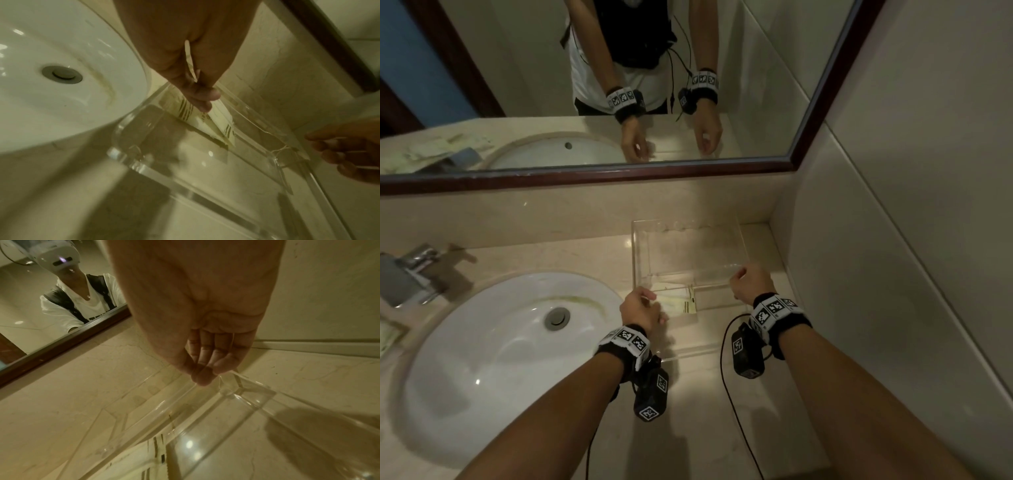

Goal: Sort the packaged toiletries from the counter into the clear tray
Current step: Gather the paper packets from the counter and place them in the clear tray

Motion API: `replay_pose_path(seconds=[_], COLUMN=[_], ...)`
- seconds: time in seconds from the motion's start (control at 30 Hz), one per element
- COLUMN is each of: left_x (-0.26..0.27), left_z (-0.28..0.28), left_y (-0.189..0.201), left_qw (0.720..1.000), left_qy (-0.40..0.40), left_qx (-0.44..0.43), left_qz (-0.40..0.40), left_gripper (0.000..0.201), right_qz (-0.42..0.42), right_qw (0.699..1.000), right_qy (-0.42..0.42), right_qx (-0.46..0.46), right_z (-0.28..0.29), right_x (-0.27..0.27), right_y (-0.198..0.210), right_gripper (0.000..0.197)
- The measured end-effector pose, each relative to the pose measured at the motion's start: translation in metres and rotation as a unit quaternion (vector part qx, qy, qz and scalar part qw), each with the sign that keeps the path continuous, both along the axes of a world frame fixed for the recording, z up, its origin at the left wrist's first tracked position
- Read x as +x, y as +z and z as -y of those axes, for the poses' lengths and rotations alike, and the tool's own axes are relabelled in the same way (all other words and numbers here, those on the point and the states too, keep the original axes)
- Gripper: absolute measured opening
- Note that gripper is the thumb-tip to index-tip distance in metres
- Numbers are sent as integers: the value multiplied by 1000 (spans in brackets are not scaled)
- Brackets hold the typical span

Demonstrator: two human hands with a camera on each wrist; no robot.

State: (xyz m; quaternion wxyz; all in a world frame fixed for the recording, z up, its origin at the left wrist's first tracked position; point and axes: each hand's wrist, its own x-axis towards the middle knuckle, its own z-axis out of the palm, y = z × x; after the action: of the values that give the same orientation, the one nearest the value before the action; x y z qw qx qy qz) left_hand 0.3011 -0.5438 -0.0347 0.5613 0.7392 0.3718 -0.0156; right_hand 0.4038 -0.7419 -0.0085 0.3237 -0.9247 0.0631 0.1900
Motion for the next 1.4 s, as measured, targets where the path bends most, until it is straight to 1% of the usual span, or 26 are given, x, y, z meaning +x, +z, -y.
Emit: replay_pose_path(seconds=[0.07,0.13,0.3,0.43,0.57,0.67,0.73,0.87,1.0,1.1,1.27,1.4], left_x=[1,-1,-6,-7,-8,-10,-10,-11,-12,-14,-26,-44], left_z=[-5,-10,-18,-20,-18,-17,-20,-36,-57,-75,-109,-145], left_y=[3,2,4,5,7,13,19,35,58,75,99,113], left_qw=[999,997,990,989,983,980,980,979,979,978,979,980], left_qy=[-17,-23,-51,-76,-134,-159,-159,-161,-151,-135,-111,-76], left_qx=[42,65,105,100,105,102,103,113,134,158,170,180], left_qz=[-17,-46,-79,-77,-71,-67,-62,-50,-32,-12,18,23], left_gripper=[9,8,21,23,26,26,23,18,22,19,12,13], right_qz=[0,-1,-5,1,0,-11,-9,5,14,30,51,56], right_qw=[1000,1000,1000,1000,1000,999,999,998,997,995,992,989], right_qy=[2,-1,5,17,26,34,38,56,70,93,113,138], right_qx=[-1,0,-1,-6,-4,1,3,-3,-4,0,7,15], right_z=[-3,-5,-14,-17,-21,-25,-29,-39,-59,-77,-115,-151], right_x=[1,2,3,3,0,-3,-5,-7,-11,-14,-26,-41], right_y=[1,2,6,6,11,16,21,37,54,70,93,107], right_gripper=[24,24,30,27,22,12,9,14,17,15,22,19])
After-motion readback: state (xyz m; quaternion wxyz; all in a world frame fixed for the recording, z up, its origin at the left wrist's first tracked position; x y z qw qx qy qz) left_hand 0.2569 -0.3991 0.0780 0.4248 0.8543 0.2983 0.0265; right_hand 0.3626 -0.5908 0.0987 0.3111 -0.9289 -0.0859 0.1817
